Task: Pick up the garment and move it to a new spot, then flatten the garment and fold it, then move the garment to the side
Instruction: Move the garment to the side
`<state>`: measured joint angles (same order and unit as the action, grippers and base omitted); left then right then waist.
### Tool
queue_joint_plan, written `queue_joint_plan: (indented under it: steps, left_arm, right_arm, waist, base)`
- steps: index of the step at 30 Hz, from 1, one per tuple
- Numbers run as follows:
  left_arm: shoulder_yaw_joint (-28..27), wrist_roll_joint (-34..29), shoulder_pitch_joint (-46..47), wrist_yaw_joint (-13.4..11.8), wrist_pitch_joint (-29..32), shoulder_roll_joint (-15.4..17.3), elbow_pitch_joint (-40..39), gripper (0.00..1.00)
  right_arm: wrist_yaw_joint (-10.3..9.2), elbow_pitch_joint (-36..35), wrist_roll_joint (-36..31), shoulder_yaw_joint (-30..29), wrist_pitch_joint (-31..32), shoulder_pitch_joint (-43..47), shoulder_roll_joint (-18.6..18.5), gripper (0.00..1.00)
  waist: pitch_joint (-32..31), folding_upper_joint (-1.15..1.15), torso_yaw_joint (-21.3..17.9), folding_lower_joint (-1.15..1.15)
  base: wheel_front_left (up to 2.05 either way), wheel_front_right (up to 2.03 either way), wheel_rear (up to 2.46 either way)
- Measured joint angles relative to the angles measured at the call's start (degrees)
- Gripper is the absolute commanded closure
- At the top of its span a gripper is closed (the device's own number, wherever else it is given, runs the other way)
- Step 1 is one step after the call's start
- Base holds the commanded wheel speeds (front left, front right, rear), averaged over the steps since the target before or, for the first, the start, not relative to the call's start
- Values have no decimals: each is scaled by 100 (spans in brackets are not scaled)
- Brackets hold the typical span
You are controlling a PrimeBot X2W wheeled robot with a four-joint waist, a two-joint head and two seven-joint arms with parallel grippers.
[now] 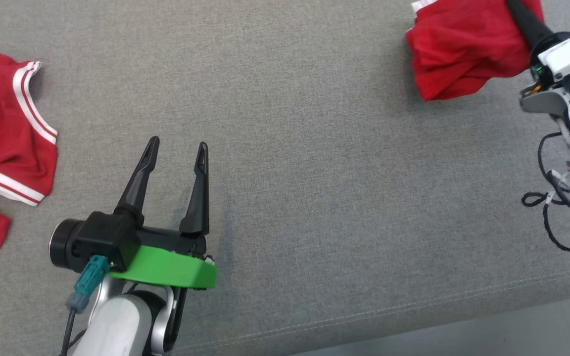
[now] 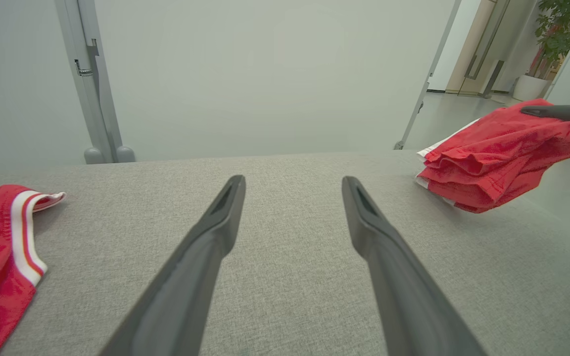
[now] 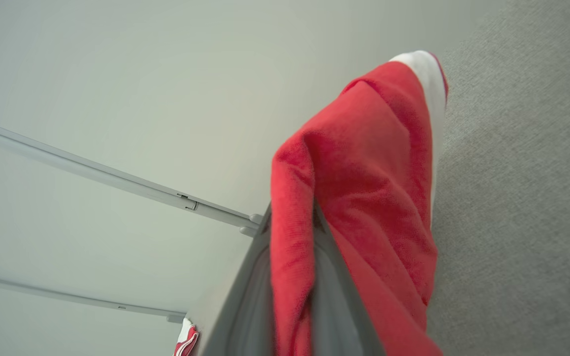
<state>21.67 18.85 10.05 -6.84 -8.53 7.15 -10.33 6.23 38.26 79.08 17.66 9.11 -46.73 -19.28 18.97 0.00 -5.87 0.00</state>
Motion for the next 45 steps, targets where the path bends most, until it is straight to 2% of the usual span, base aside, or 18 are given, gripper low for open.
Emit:
queue_joint_plan:
  steps: [4,11,15,25,34,40,45]
  left_arm:
    - [44,-75,1,0,63,5,-121,0]
    - [57,-202,76,0,143,64,-342,0]
    - [66,-249,237,0,197,66,-483,0]
    - [-30,-309,529,0,328,68,-782,0]
    - [-186,-411,699,0,352,88,-900,0]
    - [-352,-548,701,0,354,183,-928,0]
    - [-420,-587,701,0,356,240,-931,0]
  right_arm:
    - [-152,-7,0,-127,1,-344,-201,100]
    - [-393,-54,-16,-299,1,-992,-338,100]
    - [-570,-49,-16,-435,1,-1300,-458,100]
    - [-836,9,-110,-519,1,-2067,-666,100]
    - [-825,208,-138,-650,-133,-2438,-722,100]
    - [-579,532,21,-661,-253,-2070,-330,100]
    - [-378,643,102,-684,-335,-1925,-246,100]
  waist:
    - [88,0,-59,0]
    - [353,0,-29,0]
    - [534,0,49,0]
    - [1083,0,368,0]
    - [1622,0,671,0]
    - [1893,0,675,1]
    - [1950,0,458,1]
  base:
    - [0,0,0]
    - [0,0,0]
    - [0,0,0]
    - [0,0,0]
    - [0,0,0]
    - [0,0,0]
    - [0,0,0]
